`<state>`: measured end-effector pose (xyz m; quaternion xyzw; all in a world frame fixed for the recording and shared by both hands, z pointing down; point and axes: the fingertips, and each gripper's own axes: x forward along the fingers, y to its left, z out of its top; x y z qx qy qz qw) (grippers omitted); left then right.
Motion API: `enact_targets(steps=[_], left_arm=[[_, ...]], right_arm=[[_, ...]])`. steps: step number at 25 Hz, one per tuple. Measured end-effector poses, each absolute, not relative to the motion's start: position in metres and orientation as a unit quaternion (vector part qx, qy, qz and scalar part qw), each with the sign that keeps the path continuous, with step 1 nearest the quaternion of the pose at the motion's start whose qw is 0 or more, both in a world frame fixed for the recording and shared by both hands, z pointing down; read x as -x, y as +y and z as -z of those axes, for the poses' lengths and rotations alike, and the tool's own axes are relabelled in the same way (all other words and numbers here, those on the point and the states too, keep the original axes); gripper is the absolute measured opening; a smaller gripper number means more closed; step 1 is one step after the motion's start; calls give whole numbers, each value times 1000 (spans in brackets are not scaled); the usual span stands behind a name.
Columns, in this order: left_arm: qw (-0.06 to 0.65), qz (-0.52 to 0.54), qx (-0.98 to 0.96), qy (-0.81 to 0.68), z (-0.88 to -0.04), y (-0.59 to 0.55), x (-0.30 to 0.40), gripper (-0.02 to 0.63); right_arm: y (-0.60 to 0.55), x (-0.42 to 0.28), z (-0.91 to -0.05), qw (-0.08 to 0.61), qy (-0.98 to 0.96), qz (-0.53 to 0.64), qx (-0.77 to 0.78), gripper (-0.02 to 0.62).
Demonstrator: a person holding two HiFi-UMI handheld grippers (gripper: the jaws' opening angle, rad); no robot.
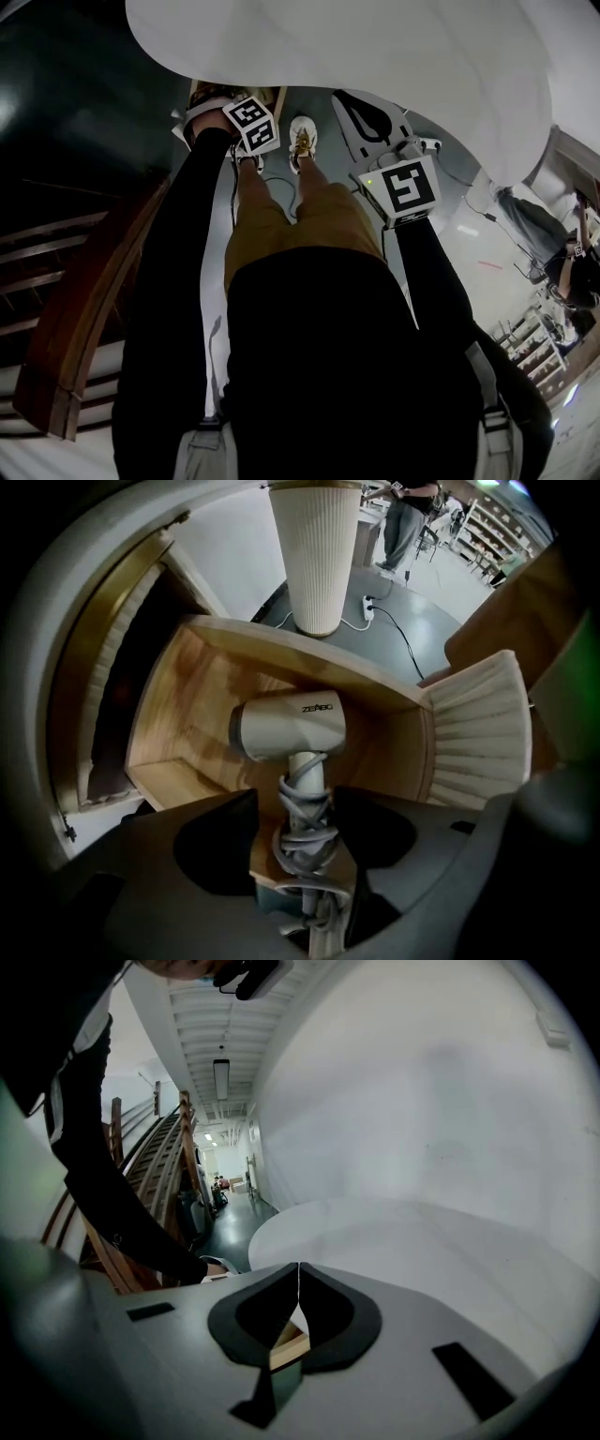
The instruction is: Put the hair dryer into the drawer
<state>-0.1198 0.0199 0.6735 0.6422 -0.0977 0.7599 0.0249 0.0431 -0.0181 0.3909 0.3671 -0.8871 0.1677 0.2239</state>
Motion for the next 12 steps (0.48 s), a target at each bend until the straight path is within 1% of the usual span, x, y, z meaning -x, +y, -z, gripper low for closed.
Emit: enact_targets(steps=[12], left_arm=[[47,-741,-661,-105,-668,25,123,272]], right_arm=[[-19,-33,-386,219,-895,-160,-355,28]])
